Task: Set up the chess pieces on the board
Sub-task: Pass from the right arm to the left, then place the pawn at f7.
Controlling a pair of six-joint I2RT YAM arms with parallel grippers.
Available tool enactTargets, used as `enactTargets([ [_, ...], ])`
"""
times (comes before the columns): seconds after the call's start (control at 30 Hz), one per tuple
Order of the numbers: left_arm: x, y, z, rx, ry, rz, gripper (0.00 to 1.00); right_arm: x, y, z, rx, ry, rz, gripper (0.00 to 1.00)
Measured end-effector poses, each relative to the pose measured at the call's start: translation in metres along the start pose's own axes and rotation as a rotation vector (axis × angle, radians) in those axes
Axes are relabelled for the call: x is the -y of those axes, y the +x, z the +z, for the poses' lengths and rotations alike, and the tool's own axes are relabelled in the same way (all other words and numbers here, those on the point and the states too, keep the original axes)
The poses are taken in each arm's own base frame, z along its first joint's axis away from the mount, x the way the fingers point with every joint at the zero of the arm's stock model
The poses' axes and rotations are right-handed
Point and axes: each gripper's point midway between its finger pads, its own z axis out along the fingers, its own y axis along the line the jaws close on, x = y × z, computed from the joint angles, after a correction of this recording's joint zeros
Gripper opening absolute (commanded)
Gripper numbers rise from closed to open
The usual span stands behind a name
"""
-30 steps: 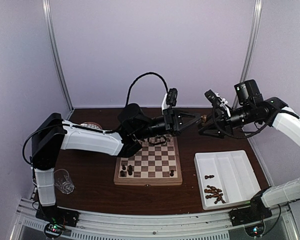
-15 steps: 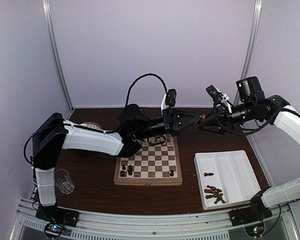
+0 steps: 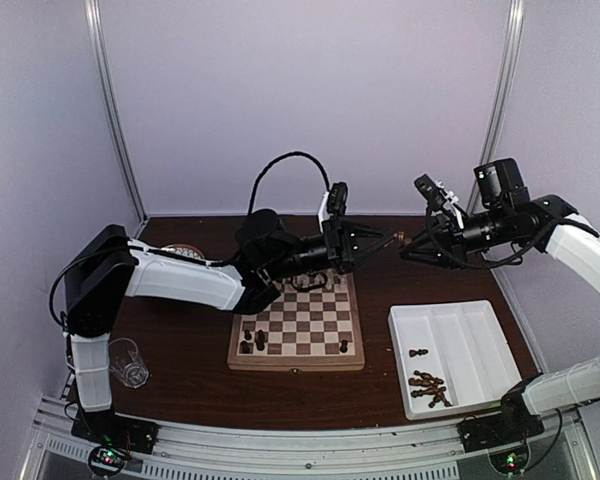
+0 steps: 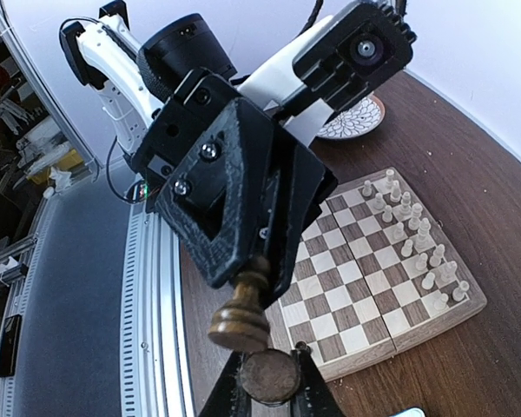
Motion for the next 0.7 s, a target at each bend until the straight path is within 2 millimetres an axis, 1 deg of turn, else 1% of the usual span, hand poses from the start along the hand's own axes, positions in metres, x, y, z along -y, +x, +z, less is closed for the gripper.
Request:
enactTargets([
  [0.07,-0.010,0.000,-0.005,-0.006,-0.036,-0.006,0.01,0.004,0.011,0.001,-0.017,0.010,0.013,0.07],
  [0.17,-0.026,0.000,-0.019,-0.038,-0.139,-0.013,0.01,0.010,0.035,0.003,-0.057,0.026,0.032,0.07],
  [0.2,-0.028,-0.001,-0.024,-0.050,-0.172,-0.006,0.01,0.012,0.044,0.003,-0.072,0.032,0.043,0.06],
  [0.3,-0.028,-0.003,-0.038,-0.108,-0.293,0.046,0.01,0.018,0.070,0.001,-0.117,0.058,0.069,0.07],
  [0.4,-0.016,-0.002,-0.056,-0.179,-0.413,0.131,0.01,0.025,0.092,-0.007,-0.142,0.097,0.105,0.07],
  [0.5,-0.011,-0.003,-0.071,-0.261,-0.553,0.227,0.00,0.035,0.104,-0.014,-0.145,0.140,0.137,0.07],
  [0.57,-0.014,-0.004,-0.082,-0.324,-0.660,0.284,0.00,0.042,0.108,-0.018,-0.149,0.167,0.145,0.08],
  [0.7,-0.043,0.007,-0.126,-0.489,-0.924,0.336,0.00,0.048,0.109,-0.021,-0.155,0.196,0.141,0.08],
])
